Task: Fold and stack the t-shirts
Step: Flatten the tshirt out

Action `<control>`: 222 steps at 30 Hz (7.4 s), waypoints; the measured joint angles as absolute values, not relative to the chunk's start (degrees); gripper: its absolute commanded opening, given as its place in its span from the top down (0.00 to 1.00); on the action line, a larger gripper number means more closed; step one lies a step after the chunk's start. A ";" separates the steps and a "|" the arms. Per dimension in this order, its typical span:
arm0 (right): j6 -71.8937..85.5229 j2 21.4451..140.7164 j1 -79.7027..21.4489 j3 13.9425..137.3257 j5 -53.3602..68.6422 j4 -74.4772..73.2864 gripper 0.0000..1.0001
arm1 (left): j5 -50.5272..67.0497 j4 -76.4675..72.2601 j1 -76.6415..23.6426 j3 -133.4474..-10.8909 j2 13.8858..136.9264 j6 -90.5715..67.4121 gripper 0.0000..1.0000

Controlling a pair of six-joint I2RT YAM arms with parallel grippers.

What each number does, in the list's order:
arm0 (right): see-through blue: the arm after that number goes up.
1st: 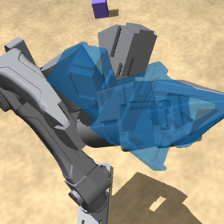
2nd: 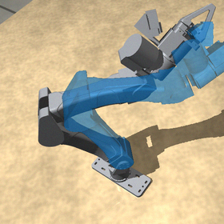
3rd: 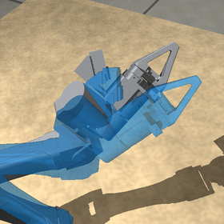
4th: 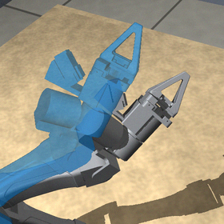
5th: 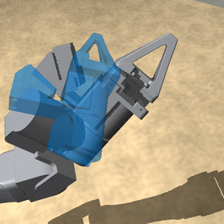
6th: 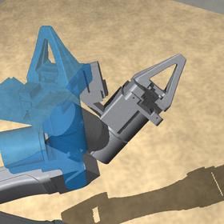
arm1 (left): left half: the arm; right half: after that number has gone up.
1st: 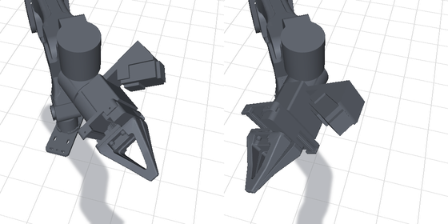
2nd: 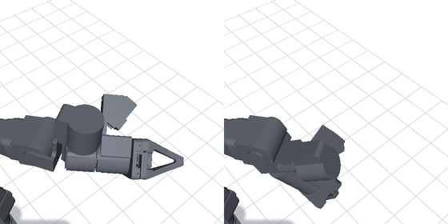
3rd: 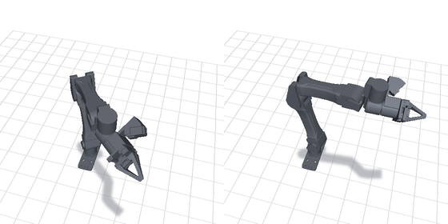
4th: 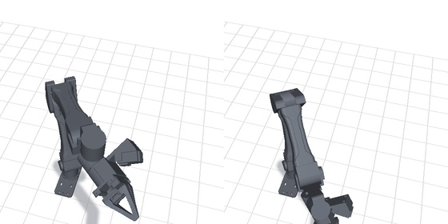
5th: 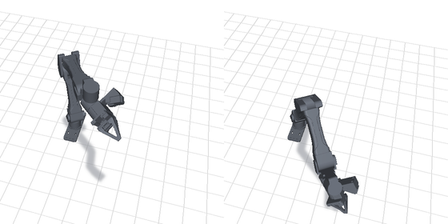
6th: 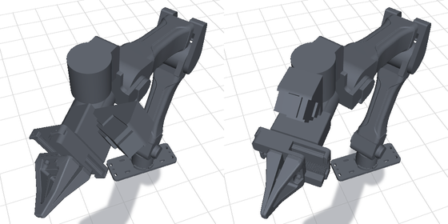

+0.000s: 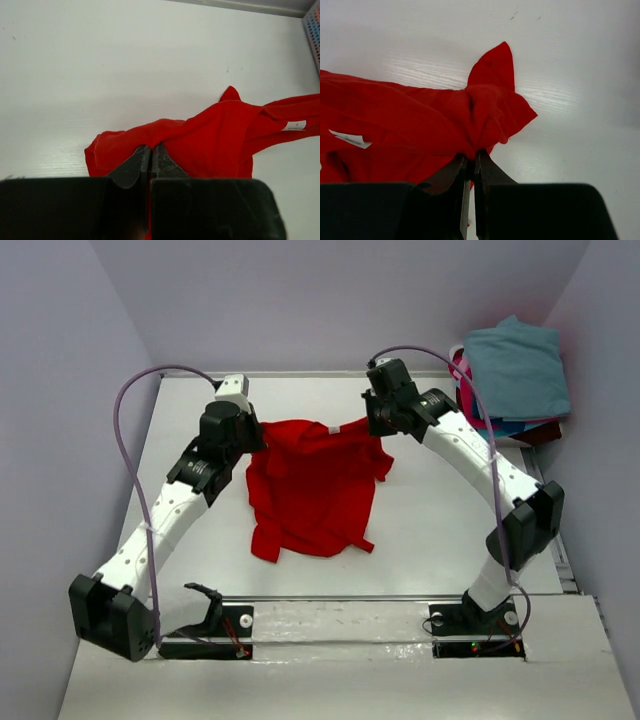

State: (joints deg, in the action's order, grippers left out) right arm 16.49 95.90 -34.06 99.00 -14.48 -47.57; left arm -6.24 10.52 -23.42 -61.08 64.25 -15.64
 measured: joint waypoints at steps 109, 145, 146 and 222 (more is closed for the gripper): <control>22.98 107.92 -21.87 74.48 3.99 -44.95 0.81 | 18.41 26.81 -18.63 -78.02 111.57 -22.13 0.02; 28.27 106.96 -39.40 91.88 -1.65 -57.23 0.41 | 15.59 33.95 -21.34 -101.58 111.85 -16.78 0.01; 28.27 108.18 -39.40 93.12 -2.26 -57.25 0.41 | 15.66 34.09 -21.98 -101.58 109.95 -16.80 0.01; 27.83 109.27 -23.14 74.11 0.93 -45.39 0.61 | 26.96 22.15 -11.51 -47.70 89.10 -25.32 0.01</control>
State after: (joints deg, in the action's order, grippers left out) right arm 27.83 109.27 -23.14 74.11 0.93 -45.39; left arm 26.96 22.15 -11.51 -47.70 89.10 -25.32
